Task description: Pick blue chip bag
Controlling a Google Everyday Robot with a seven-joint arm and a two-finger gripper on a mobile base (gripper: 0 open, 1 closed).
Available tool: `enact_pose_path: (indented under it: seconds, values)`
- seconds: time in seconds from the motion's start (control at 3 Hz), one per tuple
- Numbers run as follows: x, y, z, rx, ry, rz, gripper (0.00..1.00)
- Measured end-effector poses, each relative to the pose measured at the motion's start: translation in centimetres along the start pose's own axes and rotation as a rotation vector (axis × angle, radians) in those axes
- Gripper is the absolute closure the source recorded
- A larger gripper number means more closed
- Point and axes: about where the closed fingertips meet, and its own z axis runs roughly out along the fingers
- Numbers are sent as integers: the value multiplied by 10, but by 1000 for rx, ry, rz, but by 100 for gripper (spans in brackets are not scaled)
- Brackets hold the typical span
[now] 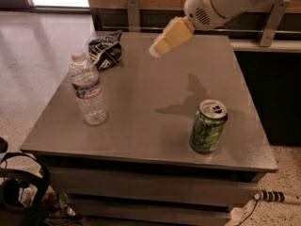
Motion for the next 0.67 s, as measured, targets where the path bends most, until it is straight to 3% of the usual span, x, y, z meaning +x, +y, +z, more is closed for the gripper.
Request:
enact_pose_path:
  seconds: [0.67]
  values:
    - [-10, -6, 1, 28, -33, 4, 0]
